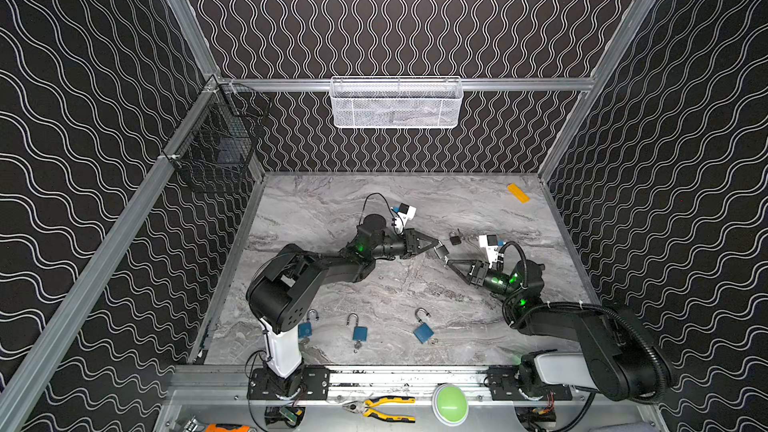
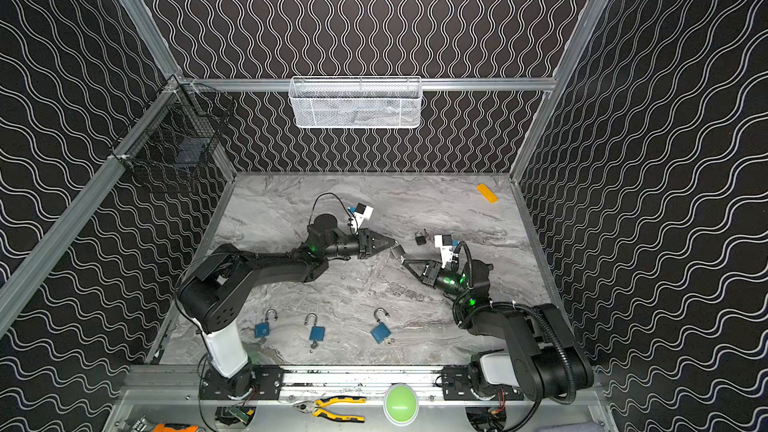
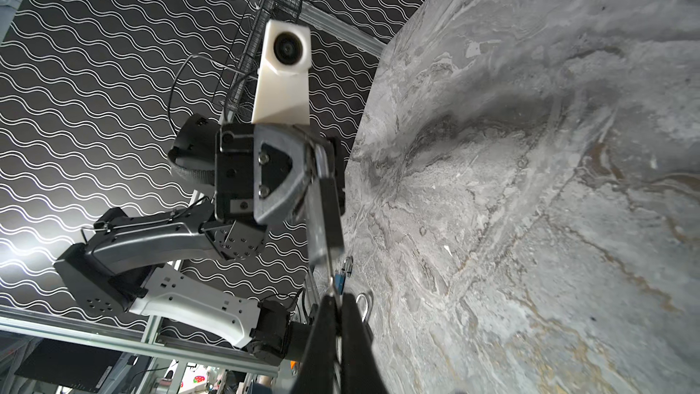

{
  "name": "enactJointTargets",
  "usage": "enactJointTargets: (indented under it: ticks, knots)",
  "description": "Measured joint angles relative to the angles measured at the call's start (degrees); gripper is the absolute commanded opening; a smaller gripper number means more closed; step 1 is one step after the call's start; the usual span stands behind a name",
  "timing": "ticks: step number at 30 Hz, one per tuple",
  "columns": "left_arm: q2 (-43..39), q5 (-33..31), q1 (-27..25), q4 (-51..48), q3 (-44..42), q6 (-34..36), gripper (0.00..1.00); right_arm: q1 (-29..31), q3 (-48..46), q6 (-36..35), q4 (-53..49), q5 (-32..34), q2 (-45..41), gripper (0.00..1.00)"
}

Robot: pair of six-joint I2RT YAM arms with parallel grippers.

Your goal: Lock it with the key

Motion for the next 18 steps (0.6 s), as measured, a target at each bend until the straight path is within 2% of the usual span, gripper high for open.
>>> enactJointTargets:
  ticks: [3,10,14,18]
  knots:
    - [0.09,-2.75,1.01,2.62,-0.37,-0.9,0.0,-0.22,-0.22,0.22,-0.02,-0.94,0.04,0.0]
    - [-0.28,-3.61,1.64,3.28,-0.83,-0.98,0.0,-1.29,-0.17,-0.07,-2.67,-1.73,-1.84,0.0]
    - [-1.46,-3.43,3.34,-0.55,-0.04,-0.17,0.0,-3.06,2.12,-3.89,-13.7,-1.38,-7.34,0.0]
    - [-2.16,-2.14,5.03,-9.6,2.89,3.65,0.0,-5.7,6.62,-10.19,-29.2,0.85,-13.2,0.0]
